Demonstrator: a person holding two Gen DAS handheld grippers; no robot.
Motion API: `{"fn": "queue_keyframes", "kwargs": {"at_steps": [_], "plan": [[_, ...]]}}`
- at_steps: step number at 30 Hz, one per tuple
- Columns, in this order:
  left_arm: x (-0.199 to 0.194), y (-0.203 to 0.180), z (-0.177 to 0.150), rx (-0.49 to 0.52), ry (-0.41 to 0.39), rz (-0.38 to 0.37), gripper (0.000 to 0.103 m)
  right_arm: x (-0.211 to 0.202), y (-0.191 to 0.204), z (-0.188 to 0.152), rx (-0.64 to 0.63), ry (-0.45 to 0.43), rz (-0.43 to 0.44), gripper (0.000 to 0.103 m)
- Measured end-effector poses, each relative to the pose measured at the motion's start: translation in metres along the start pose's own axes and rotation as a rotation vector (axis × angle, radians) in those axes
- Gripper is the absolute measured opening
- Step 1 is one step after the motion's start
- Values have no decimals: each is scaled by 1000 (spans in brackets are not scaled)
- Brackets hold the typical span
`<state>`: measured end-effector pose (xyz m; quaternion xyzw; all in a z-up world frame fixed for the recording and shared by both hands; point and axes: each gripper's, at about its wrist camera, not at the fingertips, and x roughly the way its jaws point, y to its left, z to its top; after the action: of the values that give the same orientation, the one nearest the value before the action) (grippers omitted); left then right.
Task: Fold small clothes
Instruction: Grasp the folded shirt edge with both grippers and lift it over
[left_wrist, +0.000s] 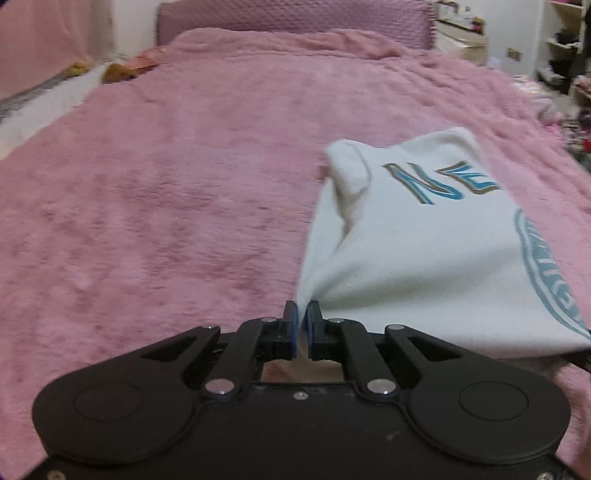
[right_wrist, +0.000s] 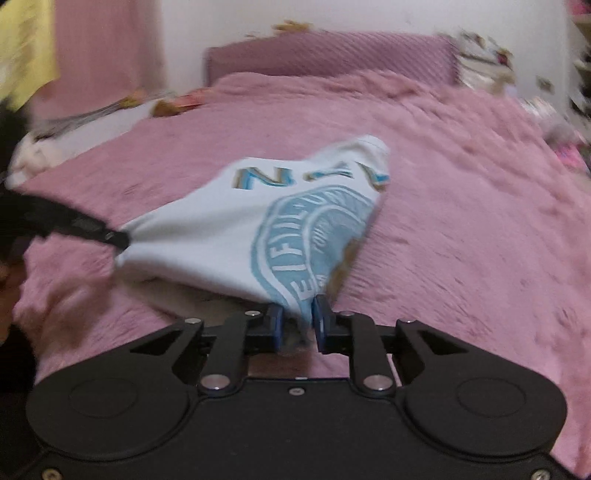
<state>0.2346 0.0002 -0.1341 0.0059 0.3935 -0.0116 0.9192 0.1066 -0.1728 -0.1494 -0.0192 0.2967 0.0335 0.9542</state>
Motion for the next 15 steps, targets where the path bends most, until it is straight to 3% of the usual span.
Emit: {"fn": "queue_keyframes", "kwargs": {"at_steps": [3,4,6,7,9,13,15], "plan": [[3,1,-1,0,16,30,8,13,6,-4,-25,54,-23,12],[5,-2,-2,16,40,65,2,21,2,-8,6,93,-45,12],[25,-9,-9,110,134,293,0,36,-8,-17,57,148,-86,12],[32,-7,-9,103,169,278,0,42,-17,-21,95,167,-69,12],[32,0,-7,42,168,170,0,38,-28,-20,169,167,-24,12],[9,-2,-5,37,43,139,14,13,-37,-15,219,153,36,14],[2,-3,-5,31,4,123,17,-3,-42,-13,265,104,51,14]]}}
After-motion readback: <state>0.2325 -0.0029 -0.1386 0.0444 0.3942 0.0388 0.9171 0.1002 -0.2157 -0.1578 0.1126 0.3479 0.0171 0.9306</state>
